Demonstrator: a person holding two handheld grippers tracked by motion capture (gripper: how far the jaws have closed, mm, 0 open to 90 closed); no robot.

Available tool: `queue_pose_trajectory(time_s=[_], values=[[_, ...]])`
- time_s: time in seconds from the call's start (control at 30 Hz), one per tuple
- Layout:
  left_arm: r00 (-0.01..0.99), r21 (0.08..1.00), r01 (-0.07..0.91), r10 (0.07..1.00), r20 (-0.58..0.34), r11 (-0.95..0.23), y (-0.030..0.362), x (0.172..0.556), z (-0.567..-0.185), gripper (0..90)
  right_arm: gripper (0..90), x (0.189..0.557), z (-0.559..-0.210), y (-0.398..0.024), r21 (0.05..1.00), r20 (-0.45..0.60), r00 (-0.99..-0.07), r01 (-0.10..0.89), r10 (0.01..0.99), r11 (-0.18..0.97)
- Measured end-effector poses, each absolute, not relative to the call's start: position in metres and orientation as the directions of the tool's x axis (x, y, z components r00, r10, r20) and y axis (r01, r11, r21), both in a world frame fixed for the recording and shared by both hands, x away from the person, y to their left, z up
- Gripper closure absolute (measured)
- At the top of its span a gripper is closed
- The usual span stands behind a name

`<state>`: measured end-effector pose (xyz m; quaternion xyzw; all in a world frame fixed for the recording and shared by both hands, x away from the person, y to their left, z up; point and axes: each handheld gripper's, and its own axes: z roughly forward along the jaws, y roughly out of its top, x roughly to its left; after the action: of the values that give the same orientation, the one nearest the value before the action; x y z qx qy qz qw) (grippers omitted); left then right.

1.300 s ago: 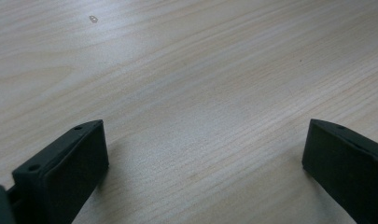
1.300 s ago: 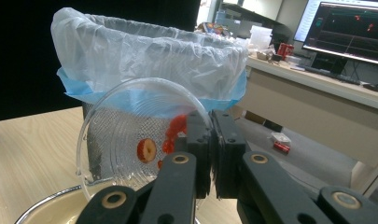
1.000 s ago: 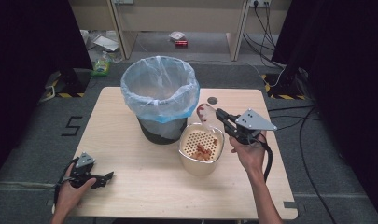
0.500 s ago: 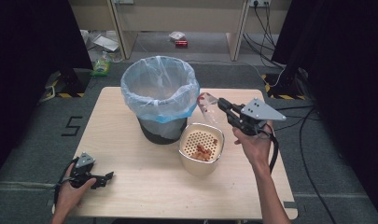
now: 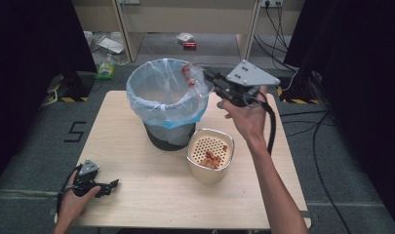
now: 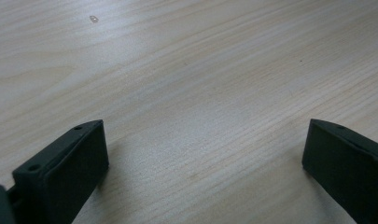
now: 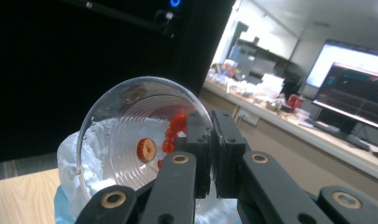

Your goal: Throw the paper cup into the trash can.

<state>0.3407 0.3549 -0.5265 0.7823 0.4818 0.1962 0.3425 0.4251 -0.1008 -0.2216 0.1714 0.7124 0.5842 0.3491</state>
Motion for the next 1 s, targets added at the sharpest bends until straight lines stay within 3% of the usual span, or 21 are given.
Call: queue_pose_trajectory(time_s=[0.17,0.23,0.27,0.33,0.4,1.0], values=[[0.459,0.725,0.619,0.888,-0.023,-0.301,0.355,0.341,-0.526,0.0,86.5,0.448,-0.229,-0.07,0.954,-0.28,-0.725,-0.134,0.629,0.27],[0.459,0.726,0.618,0.888,-0.023,-0.3,0.355,0.341,-0.527,0.0,75.5,0.461,-0.236,-0.055,0.956,-0.256,-0.736,-0.097,0.627,0.276],[0.459,0.725,0.619,0.888,-0.023,-0.301,0.355,0.341,-0.527,0.0,75.5,0.461,-0.236,-0.055,0.956,-0.256,-0.736,-0.097,0.627,0.276],[0.459,0.726,0.619,0.888,-0.023,-0.301,0.355,0.341,-0.527,0.0,61.2,0.469,-0.24,-0.046,0.956,-0.24,-0.71,-0.053,0.662,0.29],[0.459,0.726,0.619,0.888,-0.023,-0.301,0.355,0.341,-0.527,0.0,61.0,0.47,-0.24,-0.046,0.955,-0.245,-0.706,-0.059,0.664,0.29],[0.459,0.725,0.619,0.888,-0.023,-0.301,0.355,0.341,-0.526,0.0,50.9,0.447,-0.256,-0.134,0.95,-0.215,-0.633,0.042,0.744,0.31]])
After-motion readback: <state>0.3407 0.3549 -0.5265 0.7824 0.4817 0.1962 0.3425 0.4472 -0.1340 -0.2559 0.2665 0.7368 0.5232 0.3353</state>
